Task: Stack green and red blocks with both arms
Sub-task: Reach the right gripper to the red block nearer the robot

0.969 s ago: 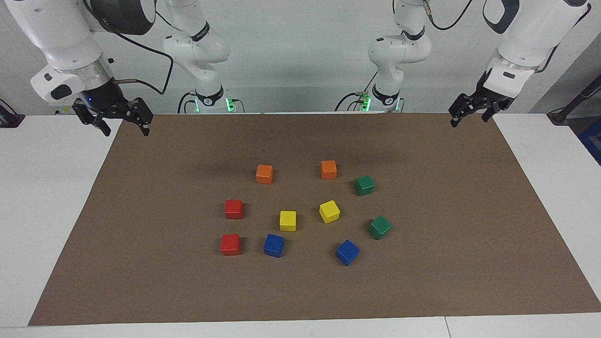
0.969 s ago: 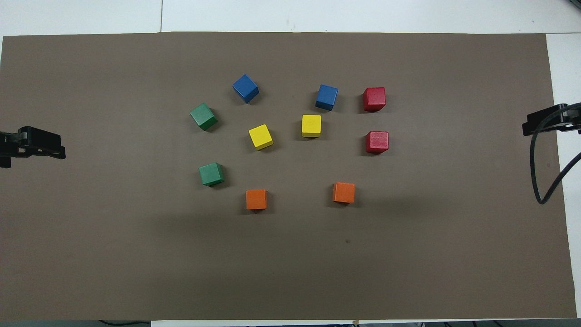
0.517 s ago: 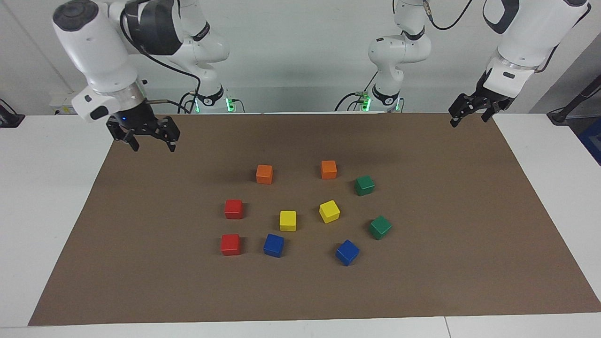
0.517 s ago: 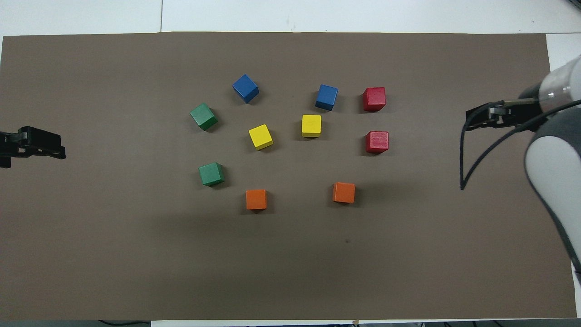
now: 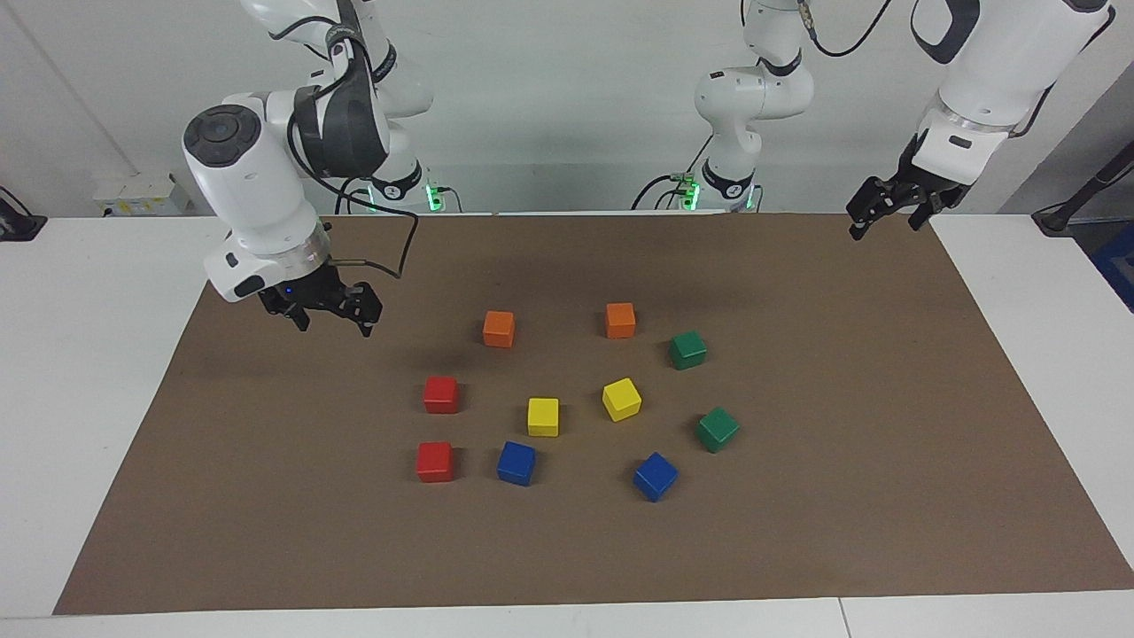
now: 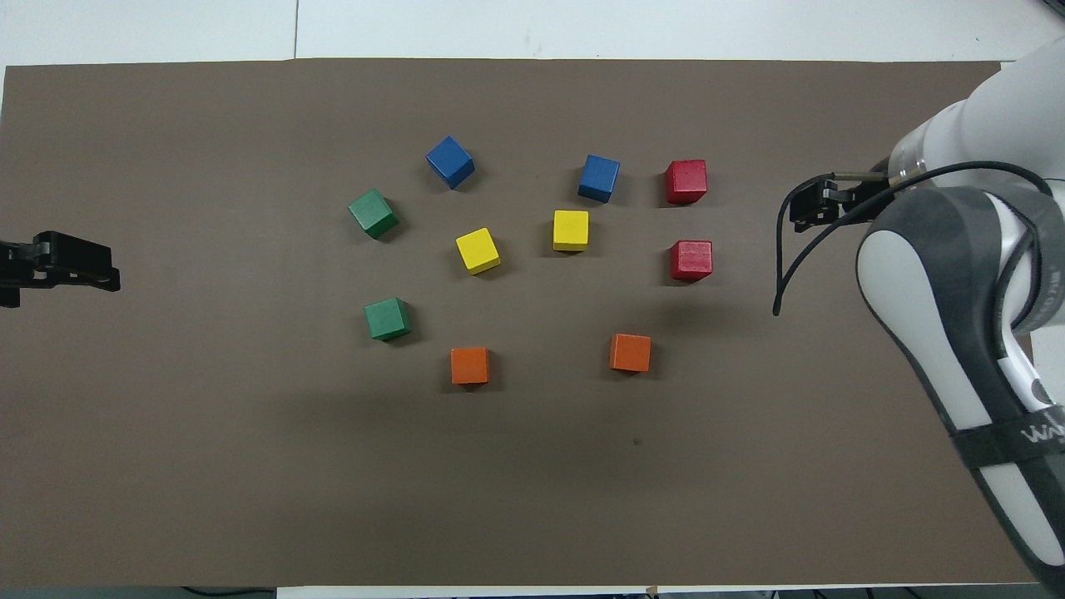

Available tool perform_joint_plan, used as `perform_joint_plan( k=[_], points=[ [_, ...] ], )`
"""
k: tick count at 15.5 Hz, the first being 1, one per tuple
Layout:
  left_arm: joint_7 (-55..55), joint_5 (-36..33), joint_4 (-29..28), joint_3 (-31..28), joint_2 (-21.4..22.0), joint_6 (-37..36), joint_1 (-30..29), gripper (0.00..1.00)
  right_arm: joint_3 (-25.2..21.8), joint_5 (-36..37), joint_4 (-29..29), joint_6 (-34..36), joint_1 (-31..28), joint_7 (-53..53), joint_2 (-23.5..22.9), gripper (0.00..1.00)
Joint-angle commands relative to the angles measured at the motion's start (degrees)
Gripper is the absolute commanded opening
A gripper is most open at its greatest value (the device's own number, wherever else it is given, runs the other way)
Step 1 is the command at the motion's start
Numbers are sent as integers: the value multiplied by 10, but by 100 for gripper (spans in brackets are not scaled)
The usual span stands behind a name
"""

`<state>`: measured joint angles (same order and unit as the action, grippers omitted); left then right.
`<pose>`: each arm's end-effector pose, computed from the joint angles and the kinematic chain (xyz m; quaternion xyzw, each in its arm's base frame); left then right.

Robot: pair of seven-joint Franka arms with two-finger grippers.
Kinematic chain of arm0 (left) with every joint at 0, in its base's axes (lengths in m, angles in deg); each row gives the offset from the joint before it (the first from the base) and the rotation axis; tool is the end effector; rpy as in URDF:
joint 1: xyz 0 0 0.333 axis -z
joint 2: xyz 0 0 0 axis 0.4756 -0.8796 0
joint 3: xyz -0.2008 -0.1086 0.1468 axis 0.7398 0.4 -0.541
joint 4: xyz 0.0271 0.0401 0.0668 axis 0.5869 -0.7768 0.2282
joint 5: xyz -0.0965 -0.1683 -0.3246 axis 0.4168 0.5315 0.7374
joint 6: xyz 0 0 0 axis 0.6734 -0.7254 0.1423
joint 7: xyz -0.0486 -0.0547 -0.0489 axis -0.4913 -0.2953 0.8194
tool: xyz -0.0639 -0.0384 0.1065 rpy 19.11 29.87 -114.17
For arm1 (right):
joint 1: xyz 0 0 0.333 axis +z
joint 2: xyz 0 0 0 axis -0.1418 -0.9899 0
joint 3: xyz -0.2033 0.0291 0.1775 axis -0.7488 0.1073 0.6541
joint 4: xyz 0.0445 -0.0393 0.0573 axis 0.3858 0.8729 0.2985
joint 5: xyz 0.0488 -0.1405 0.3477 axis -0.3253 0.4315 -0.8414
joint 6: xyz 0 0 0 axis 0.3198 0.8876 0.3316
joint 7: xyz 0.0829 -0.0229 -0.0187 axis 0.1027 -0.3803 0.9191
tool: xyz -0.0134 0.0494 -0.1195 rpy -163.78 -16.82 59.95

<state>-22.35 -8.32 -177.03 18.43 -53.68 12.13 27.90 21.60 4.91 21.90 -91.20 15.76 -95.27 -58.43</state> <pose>0.5174 -0.0187 0.5551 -0.9988 -0.0425 0.0200 0.0096 0.5851 0.0607 0.4331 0.9967 -0.0801 -0.0074 0.0089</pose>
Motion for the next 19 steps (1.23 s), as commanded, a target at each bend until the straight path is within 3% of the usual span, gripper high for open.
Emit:
perform_joint_plan(
  k=[1, 6, 12, 19],
  points=[
    [4, 8, -7, 3, 10, -6, -8, 100, 0, -5, 6, -30, 26, -48, -21, 100],
    [4, 8, -7, 3, 10, -6, -8, 100, 0, -5, 8, -75, 78, -59, -62, 100],
    [4, 8, -7, 3, 10, -6, -8, 100, 0, -5, 39, -158, 93, -82, -114, 100],
    [4, 8, -9, 2, 14, -20, -8, 100, 0, -5, 89, -210, 94, -80, -113, 100]
  ],
)
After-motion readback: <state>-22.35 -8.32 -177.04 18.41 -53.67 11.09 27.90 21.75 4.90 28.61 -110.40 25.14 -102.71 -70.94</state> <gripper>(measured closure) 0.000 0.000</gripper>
